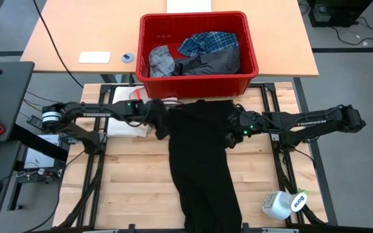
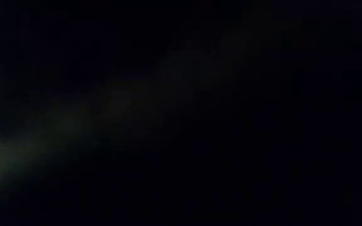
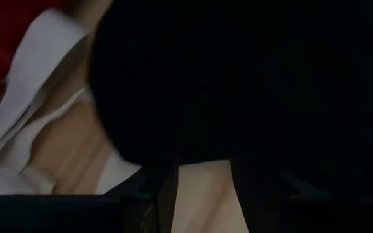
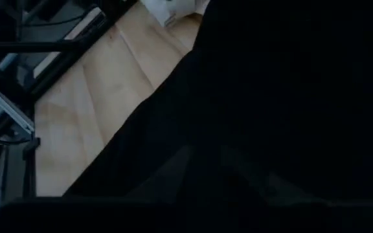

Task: Fold Laundry from Bin
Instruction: Fold the black shirt

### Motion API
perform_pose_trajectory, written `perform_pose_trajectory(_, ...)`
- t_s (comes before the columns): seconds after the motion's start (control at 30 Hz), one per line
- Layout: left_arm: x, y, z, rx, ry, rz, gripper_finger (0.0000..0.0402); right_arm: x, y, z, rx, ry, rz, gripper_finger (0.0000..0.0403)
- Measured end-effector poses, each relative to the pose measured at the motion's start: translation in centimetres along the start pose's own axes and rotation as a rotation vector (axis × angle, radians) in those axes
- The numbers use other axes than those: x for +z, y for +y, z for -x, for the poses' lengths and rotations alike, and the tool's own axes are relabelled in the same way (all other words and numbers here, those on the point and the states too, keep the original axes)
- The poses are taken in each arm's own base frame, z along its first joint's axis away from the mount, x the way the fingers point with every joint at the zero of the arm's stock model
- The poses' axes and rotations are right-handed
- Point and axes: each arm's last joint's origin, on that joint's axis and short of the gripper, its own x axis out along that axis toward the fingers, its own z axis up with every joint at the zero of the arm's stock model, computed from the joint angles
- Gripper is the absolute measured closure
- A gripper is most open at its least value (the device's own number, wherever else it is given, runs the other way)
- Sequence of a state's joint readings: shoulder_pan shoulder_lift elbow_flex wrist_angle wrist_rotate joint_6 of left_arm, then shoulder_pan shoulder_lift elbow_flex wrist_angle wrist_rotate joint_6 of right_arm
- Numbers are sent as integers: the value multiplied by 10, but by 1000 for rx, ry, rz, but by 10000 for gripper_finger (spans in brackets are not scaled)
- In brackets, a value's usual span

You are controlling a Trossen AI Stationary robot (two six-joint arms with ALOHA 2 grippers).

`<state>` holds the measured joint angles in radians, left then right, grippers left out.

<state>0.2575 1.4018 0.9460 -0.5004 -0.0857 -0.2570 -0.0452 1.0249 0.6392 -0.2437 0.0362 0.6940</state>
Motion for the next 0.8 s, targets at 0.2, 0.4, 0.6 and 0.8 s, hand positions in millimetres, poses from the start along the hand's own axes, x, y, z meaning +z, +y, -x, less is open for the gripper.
perform_pose_trajectory(0.2, -21, 39, -21, 59, -9, 129, 233, 2, -8, -23, -25, 42, 15, 311)
perform_pose_trajectory(0.4, -26, 63, -30, 60, -67, 134, 179, -4, -16, -61, 3, 140, -10, 311)
perform_pose_trajectory(0.6, -29, 73, -43, -1, -51, 120, 160, -10, -17, -88, 76, 176, -86, 311)
perform_pose_trajectory(0.8, -28, 74, -65, -93, -54, 129, 160, -11, -17, -96, 118, 184, -116, 311)
